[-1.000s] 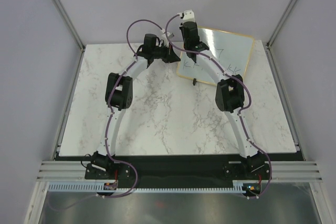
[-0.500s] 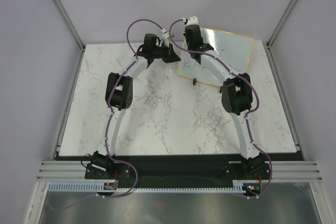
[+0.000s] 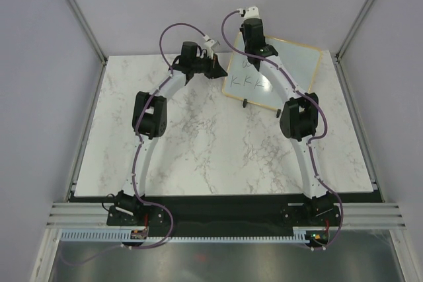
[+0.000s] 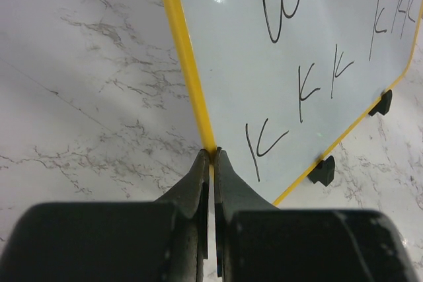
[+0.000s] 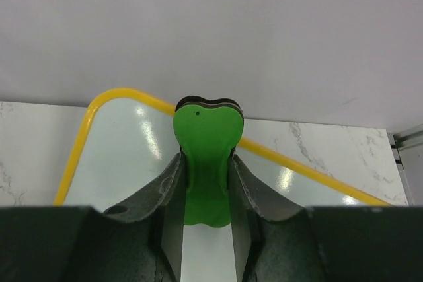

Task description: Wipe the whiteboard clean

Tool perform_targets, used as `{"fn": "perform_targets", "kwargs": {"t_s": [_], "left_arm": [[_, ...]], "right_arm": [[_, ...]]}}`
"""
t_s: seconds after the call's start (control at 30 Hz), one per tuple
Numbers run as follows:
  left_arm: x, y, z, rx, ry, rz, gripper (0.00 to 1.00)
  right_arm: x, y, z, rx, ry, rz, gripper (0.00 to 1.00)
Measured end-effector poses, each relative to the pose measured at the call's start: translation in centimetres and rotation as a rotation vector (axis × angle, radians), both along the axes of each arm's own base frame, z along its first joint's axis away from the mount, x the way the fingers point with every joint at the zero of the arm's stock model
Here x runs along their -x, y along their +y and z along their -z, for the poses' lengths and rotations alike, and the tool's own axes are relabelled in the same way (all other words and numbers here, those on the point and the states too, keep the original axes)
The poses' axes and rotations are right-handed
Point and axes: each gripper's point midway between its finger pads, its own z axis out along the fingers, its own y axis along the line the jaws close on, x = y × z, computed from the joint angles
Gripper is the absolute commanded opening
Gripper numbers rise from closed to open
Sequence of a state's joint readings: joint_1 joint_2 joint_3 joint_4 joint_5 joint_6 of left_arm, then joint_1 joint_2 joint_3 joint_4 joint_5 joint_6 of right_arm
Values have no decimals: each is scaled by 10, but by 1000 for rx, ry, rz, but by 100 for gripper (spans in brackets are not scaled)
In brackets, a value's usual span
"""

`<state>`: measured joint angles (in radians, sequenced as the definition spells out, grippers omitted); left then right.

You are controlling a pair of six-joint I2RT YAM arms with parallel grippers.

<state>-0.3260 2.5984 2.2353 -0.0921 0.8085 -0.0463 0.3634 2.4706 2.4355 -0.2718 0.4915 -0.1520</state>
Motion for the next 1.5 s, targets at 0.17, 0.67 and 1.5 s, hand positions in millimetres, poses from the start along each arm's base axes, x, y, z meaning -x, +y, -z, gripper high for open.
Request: {"fn": "perform_targets", "kwargs": {"t_s": [0.17, 0.67, 1.5], "left_arm": [[0, 0, 1, -5, 3, -3, 2], [2, 1, 5, -21, 9, -10, 2], [5, 2, -1, -33, -13, 3, 2]], "right_arm": [[-8, 1, 8, -14, -10, -26, 0], [74, 66, 94, 23, 128, -135, 0], [86, -75, 44, -86, -13, 218, 0]]}}
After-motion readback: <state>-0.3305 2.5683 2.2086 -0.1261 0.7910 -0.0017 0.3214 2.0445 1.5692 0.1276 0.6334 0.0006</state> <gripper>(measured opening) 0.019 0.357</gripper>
